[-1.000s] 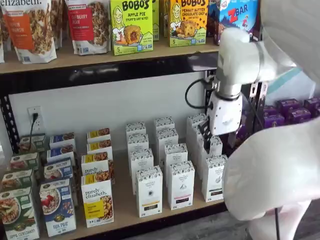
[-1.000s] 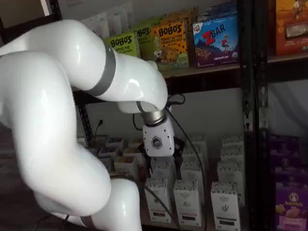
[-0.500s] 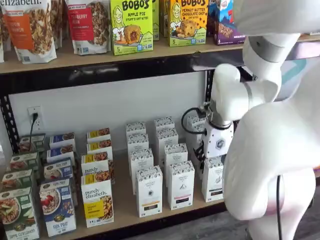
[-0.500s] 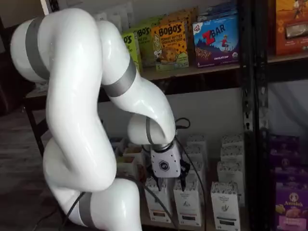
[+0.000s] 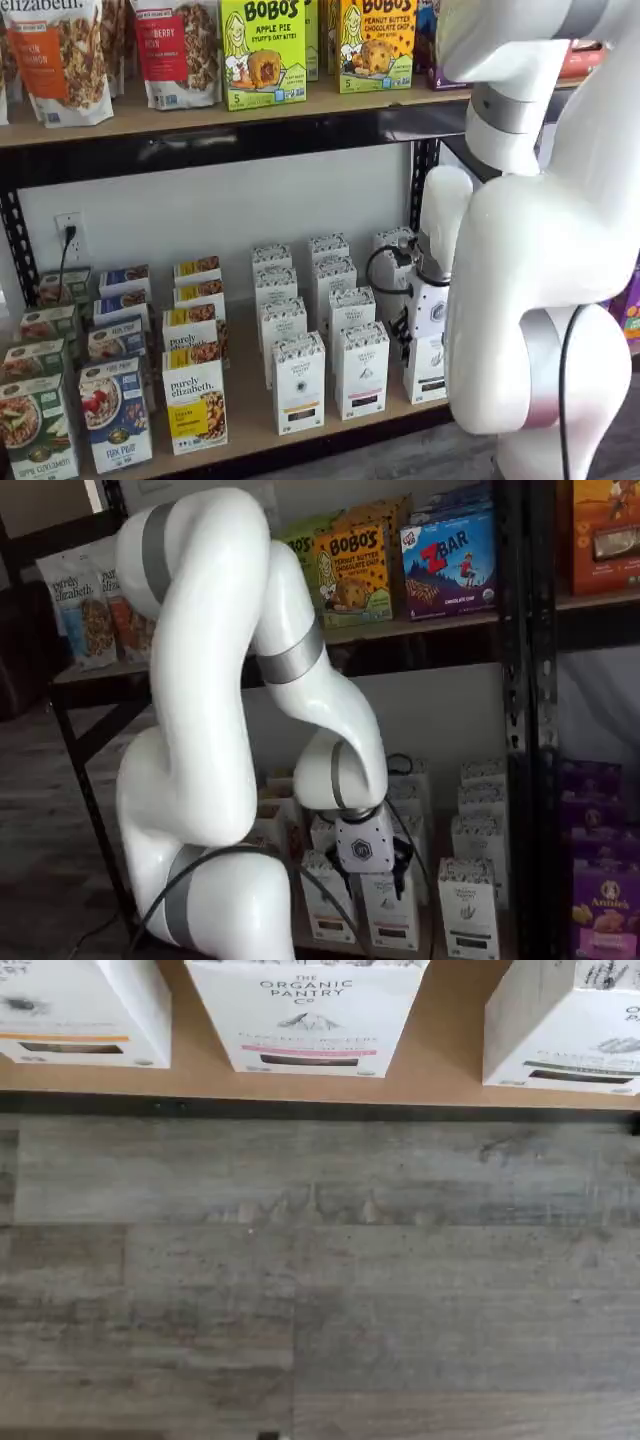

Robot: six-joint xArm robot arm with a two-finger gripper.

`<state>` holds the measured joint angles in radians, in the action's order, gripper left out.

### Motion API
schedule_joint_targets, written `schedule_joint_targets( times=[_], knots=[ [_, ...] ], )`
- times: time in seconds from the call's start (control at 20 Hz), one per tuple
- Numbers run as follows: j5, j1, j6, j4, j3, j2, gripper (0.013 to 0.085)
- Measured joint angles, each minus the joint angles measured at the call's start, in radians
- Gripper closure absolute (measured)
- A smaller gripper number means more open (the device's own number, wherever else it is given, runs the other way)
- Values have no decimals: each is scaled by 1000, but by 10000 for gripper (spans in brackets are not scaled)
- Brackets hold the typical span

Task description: Pick up the white box with a green strip in the middle, on the bottom shelf, the sixth box from the left

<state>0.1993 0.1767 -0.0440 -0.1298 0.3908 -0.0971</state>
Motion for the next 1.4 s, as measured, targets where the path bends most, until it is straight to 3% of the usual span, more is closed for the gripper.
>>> schedule_joint_targets(
  times=[0.45, 0.6, 0.7, 0.95, 1.1, 1.35, 1.4],
  knots=[
    [-20, 81, -90, 8, 213, -247, 130],
    [-19, 95, -149, 54, 287, -314, 130],
    [0, 107, -165, 57, 350, -364, 130],
    [17, 116, -231, 116, 448, -442, 130],
    [19, 124, -244, 122, 490, -476, 130],
    [8, 131, -319, 191, 537, -515, 130],
    [8, 134, -316, 186, 546, -519, 130]
  ],
)
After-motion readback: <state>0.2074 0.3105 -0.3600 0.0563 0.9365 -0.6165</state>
